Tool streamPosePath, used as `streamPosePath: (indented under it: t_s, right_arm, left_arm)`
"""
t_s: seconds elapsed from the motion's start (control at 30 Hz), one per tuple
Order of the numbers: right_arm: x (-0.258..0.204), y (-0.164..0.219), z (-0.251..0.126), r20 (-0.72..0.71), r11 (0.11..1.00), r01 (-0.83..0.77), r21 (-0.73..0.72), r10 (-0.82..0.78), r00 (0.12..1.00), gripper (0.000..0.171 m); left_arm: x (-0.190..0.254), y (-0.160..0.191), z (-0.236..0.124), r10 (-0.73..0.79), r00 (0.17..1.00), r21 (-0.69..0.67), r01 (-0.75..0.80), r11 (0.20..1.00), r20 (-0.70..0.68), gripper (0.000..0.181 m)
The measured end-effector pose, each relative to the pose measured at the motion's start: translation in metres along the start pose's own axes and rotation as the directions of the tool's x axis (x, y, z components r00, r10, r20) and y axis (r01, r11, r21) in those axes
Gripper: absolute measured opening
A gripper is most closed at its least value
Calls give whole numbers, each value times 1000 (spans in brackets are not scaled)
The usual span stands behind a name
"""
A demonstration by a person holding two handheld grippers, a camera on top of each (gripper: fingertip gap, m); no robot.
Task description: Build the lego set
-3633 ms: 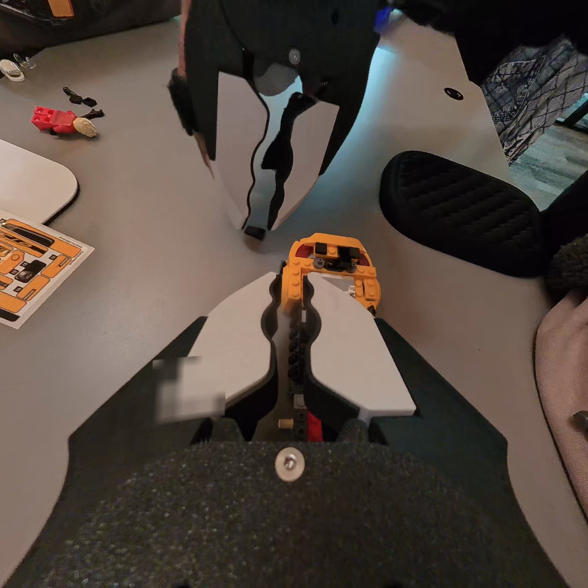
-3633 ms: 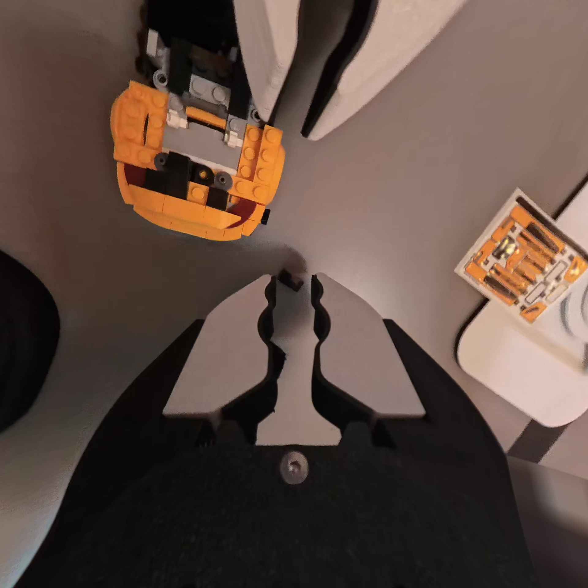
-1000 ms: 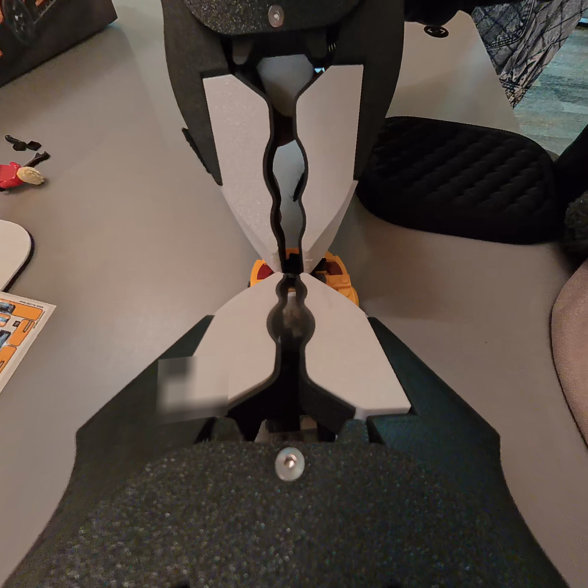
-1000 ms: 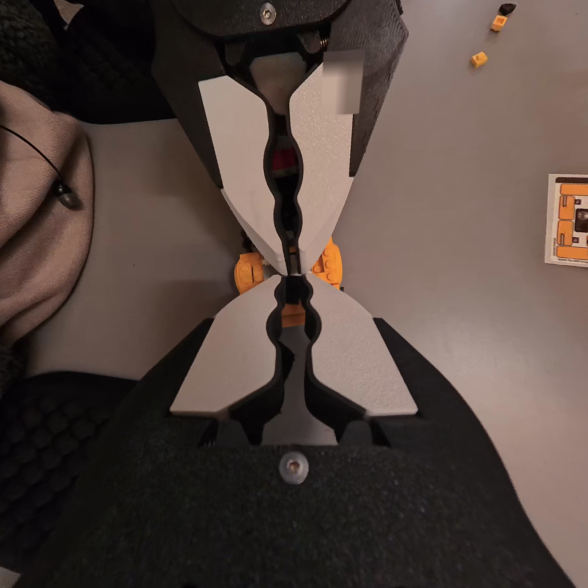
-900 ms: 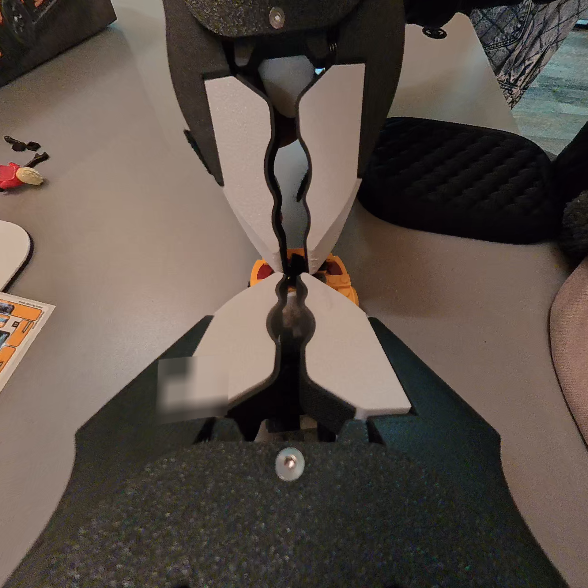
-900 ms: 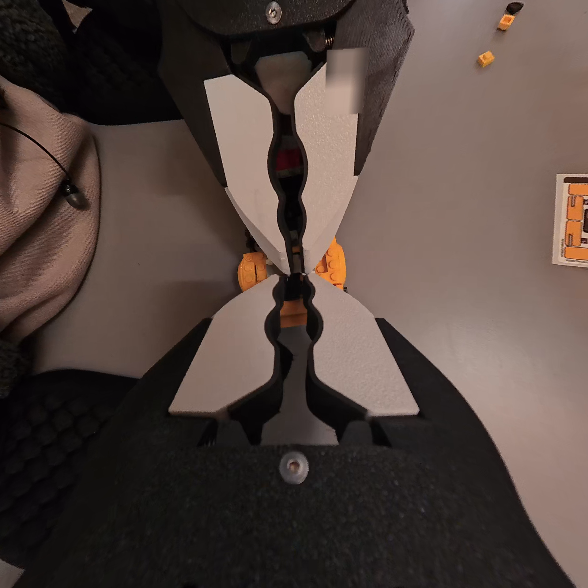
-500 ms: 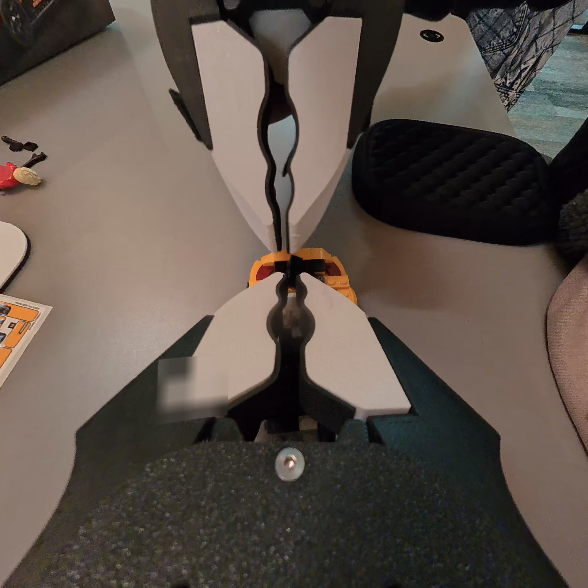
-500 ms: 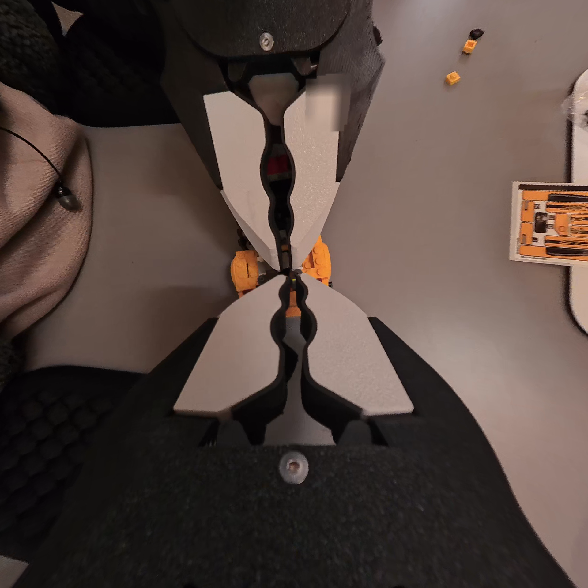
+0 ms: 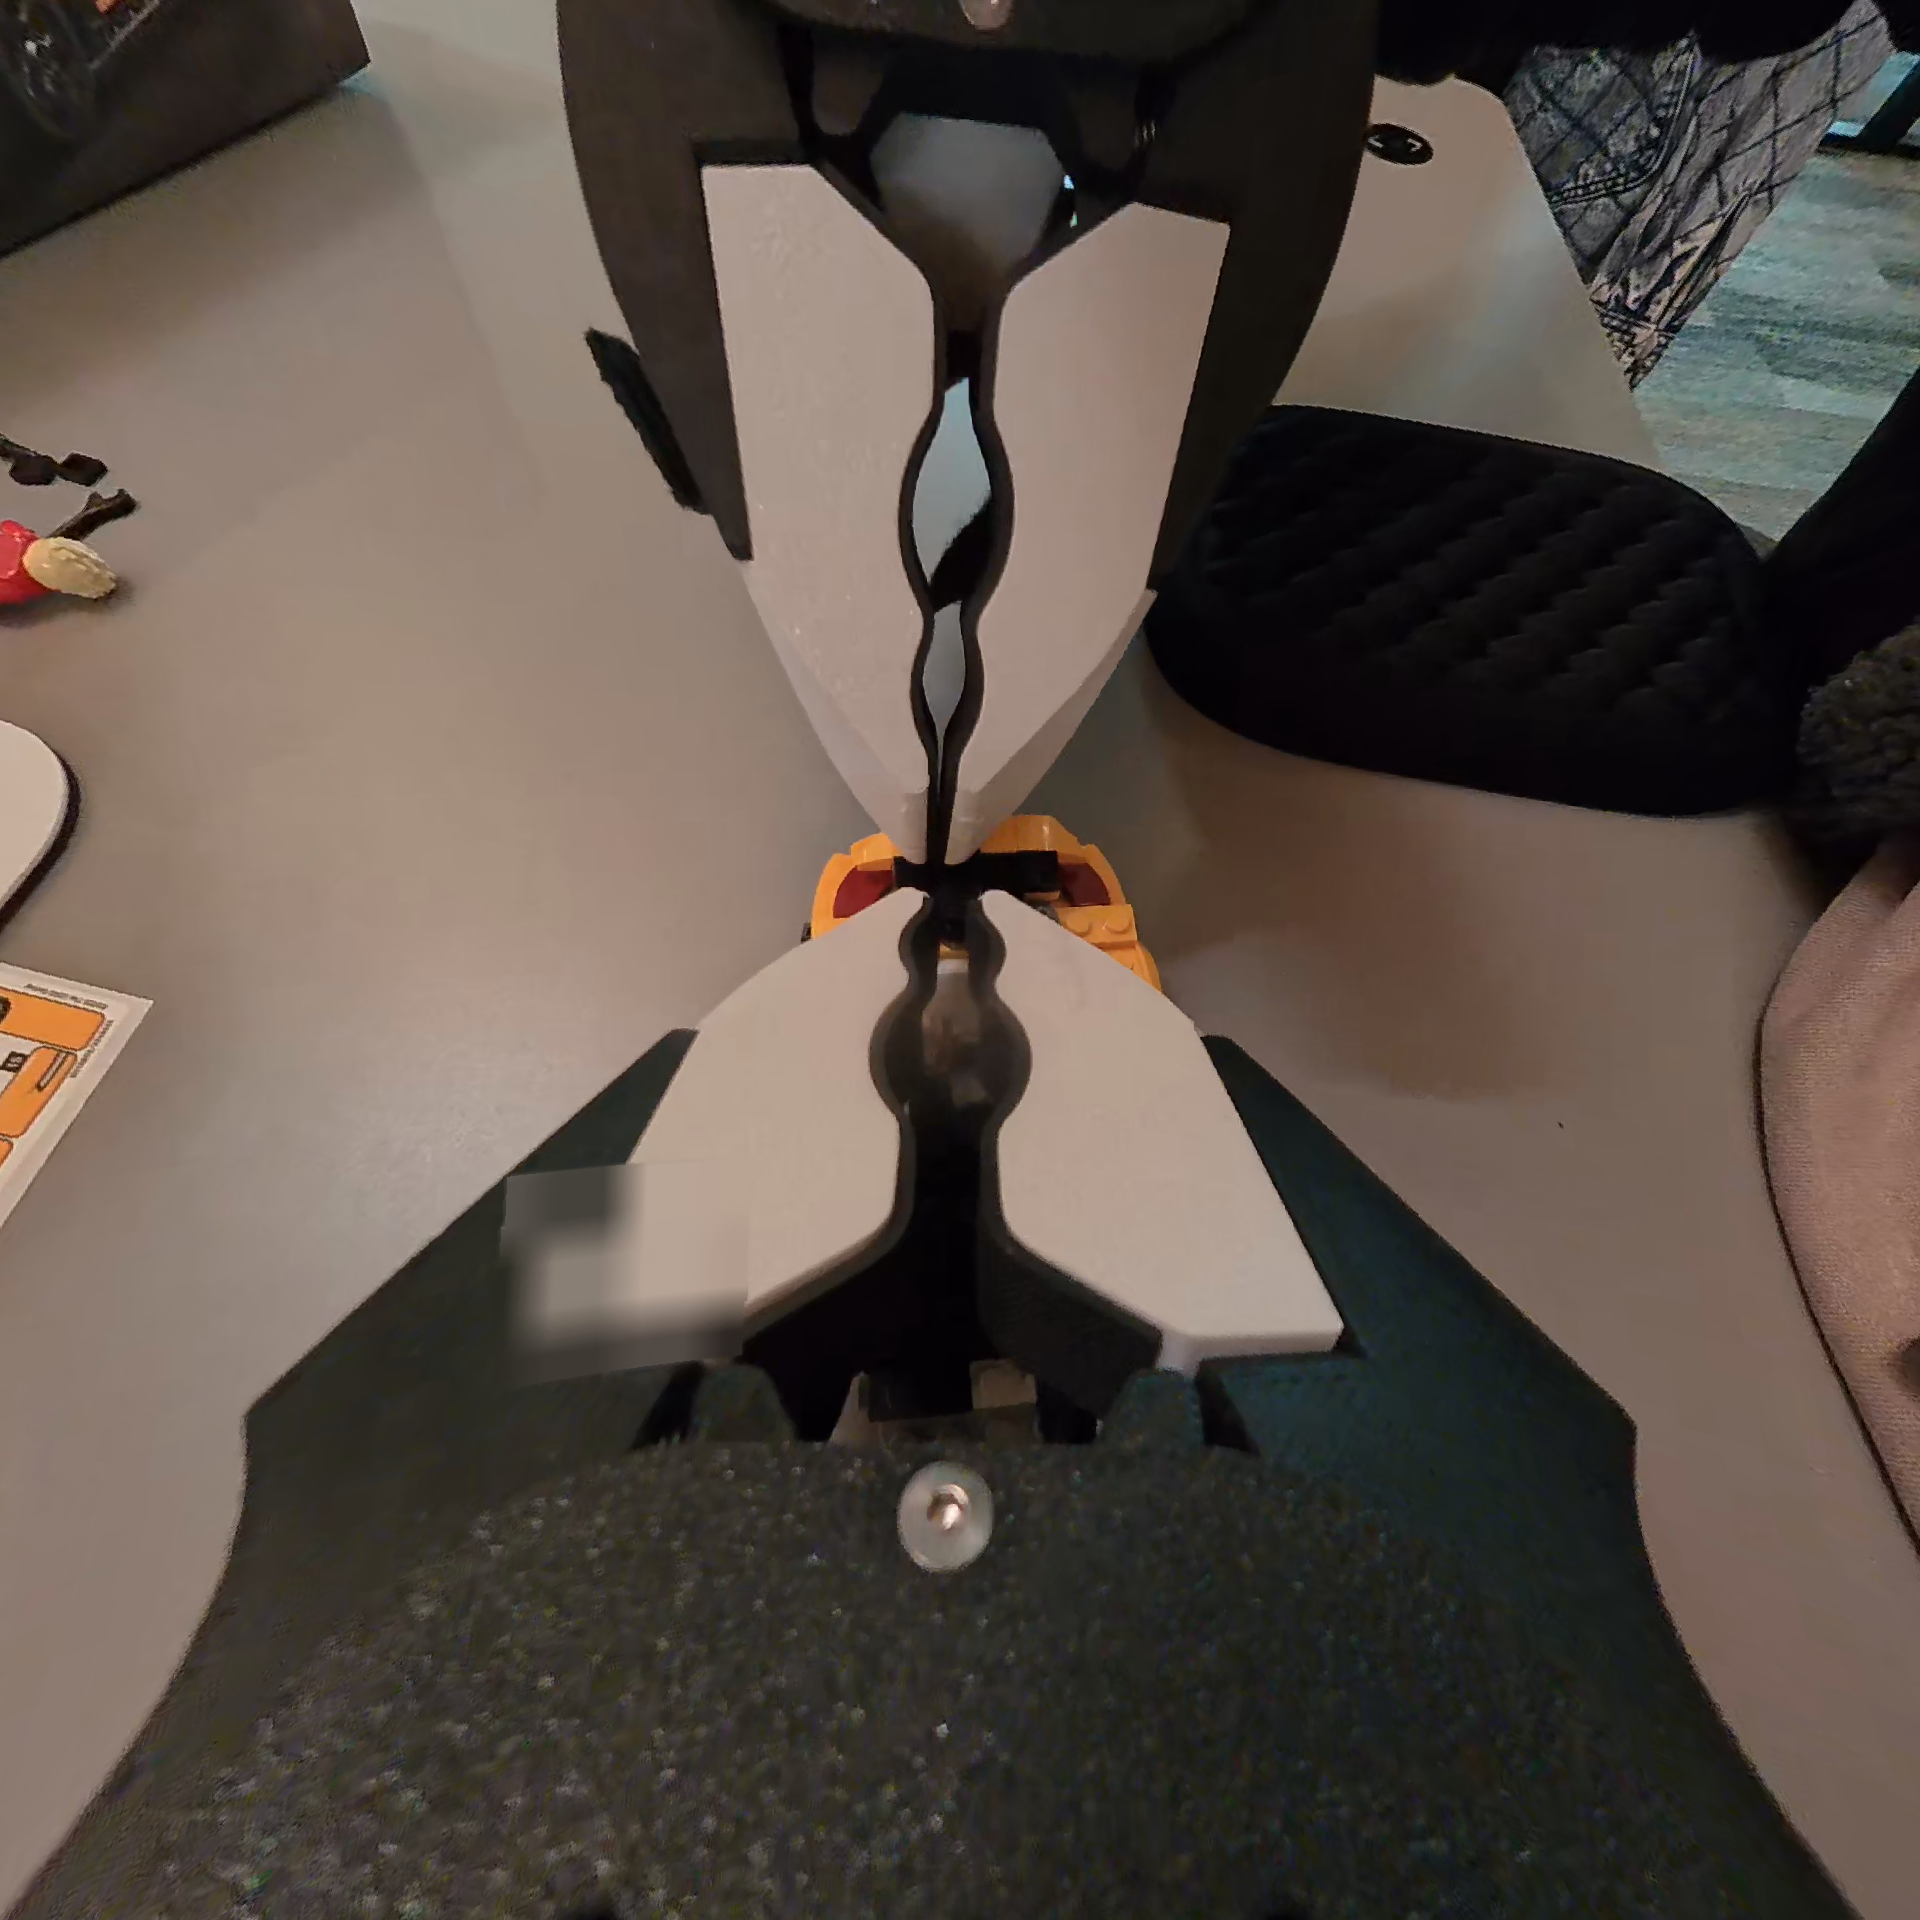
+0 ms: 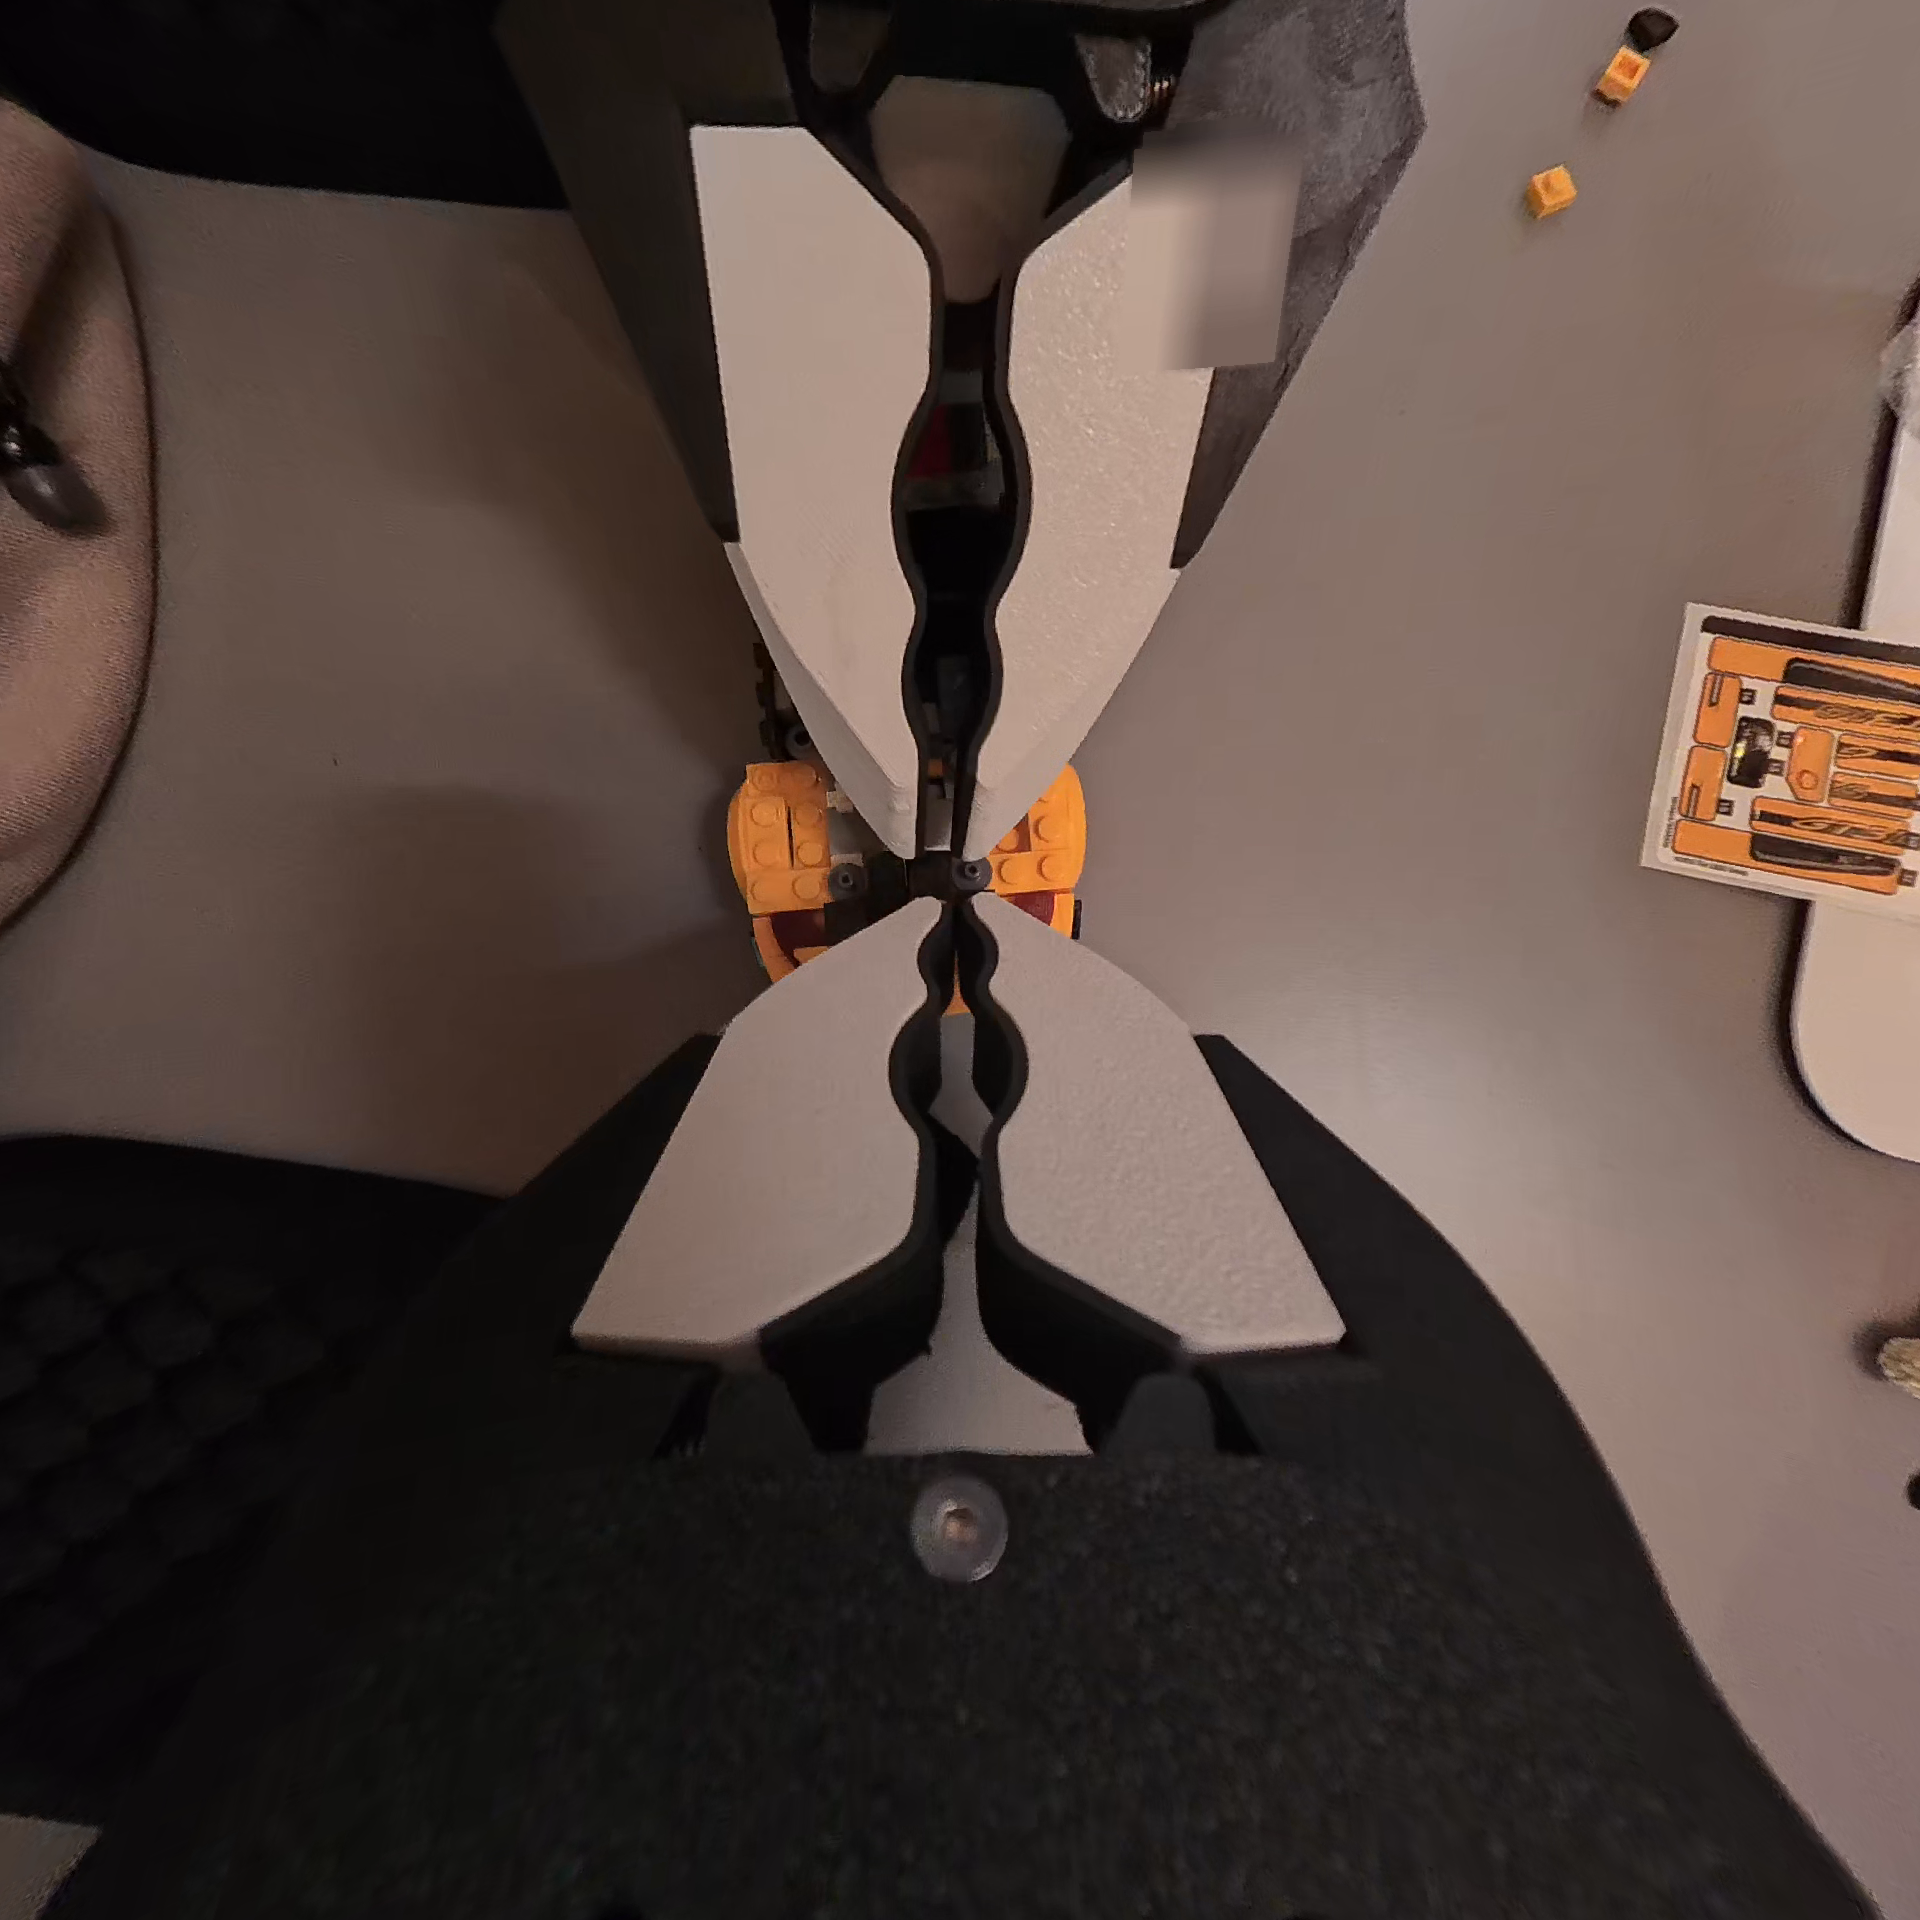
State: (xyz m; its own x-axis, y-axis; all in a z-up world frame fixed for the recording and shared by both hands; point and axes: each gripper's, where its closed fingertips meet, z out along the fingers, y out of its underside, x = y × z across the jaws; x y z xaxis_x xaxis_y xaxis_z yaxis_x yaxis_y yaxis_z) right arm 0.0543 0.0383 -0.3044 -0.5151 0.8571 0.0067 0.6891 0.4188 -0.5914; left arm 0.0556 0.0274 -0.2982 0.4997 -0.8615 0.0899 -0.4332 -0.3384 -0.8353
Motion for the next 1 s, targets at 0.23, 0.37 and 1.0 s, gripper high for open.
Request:
streamPosePath:
  t_s: [0.23, 0.37, 1.0]
  right_arm:
    - [-1, 2, 2, -50, 995, 88, -51, -91, 995, 0]
    - [0, 3, 2, -69, 993, 102, -56, -106, 992, 0]
    - [0, 4, -2, -41, 999, 43, 12, -42, 998, 0]
  left_arm:
    - [-1, 3, -2, 7, 1000, -19, -7, 1000, -8, 12]
    - [0, 4, -1, 25, 1000, -48, -26, 999, -11, 11]
    - [-1, 4, 7, 4, 998, -123, -12, 992, -66, 5]
